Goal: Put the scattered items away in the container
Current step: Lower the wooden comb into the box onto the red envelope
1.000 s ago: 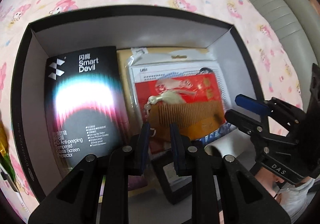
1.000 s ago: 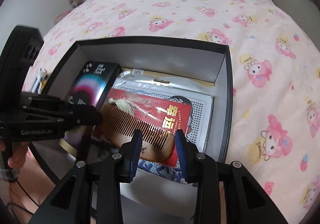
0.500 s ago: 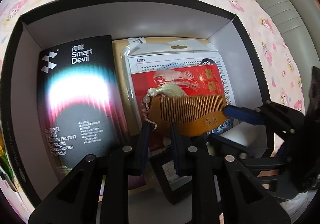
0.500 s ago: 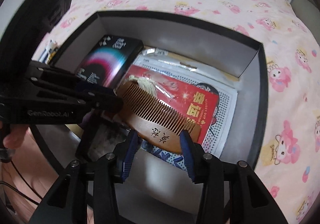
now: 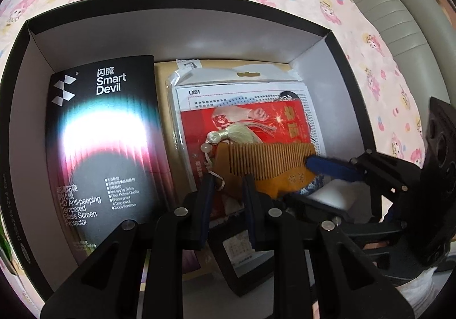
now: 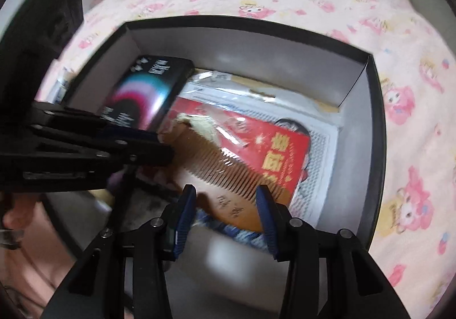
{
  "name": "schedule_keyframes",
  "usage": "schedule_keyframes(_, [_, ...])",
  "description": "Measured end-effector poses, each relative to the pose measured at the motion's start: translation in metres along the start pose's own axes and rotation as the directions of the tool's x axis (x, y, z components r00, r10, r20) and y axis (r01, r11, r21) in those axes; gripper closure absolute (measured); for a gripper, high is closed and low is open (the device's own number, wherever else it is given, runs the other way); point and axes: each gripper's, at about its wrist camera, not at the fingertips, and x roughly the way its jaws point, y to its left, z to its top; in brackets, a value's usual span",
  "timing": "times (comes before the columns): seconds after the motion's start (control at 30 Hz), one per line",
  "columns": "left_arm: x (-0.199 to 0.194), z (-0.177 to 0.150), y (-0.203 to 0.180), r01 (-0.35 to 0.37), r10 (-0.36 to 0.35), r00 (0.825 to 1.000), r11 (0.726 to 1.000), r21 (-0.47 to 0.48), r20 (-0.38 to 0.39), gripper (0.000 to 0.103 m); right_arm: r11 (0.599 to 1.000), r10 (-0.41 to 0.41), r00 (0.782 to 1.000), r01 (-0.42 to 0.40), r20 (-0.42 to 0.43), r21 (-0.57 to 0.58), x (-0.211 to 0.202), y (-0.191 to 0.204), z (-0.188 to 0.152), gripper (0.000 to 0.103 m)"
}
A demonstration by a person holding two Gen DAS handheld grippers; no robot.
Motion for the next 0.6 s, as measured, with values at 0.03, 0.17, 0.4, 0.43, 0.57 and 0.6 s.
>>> schedule_keyframes(0.03, [-0.001,0.000,0.000,0.001,-0.001,1.000,1.000,0.001,0.001,0.084,0.999,0.033,0.999,-0.033,-0.013,0.003,-0.001,-0.001,-0.002,0.063])
schedule_keyframes(0.17, [-0.004,-0.001,0.001,-0.011,0.011,1.000,1.000,0.005,-0.002,0.084,0.999,0.025,0.999,-0.026,-0.032,-0.021,0.001,0.002,-0.005,0.063])
schedule_keyframes(0.4, [0.001,0.021,-0.013,0.001,-0.002,1.000,1.000,-0.013,-0.010,0.084,1.000,-0.006,1.000,0.006,-0.013,-0.004,-0.002,0.000,-0.004,0.063])
schedule_keyframes(0.43, [0.001,0.021,-0.012,0.004,-0.004,1.000,1.000,-0.012,-0.011,0.084,1.000,-0.009,1.000,0.009,-0.012,-0.003,-0.003,0.000,-0.004,0.063])
schedule_keyframes(0.57, [-0.003,0.021,-0.009,0.020,-0.021,0.999,0.999,-0.025,-0.024,0.084,1.000,0.010,1.000,-0.010,-0.011,0.005,-0.012,0.000,-0.006,0.063])
schedule_keyframes(0.6, [-0.003,0.021,-0.008,0.012,-0.013,1.000,0.999,-0.030,-0.027,0.084,1.000,0.020,1.000,-0.020,-0.009,0.008,-0.015,-0.002,-0.007,0.063])
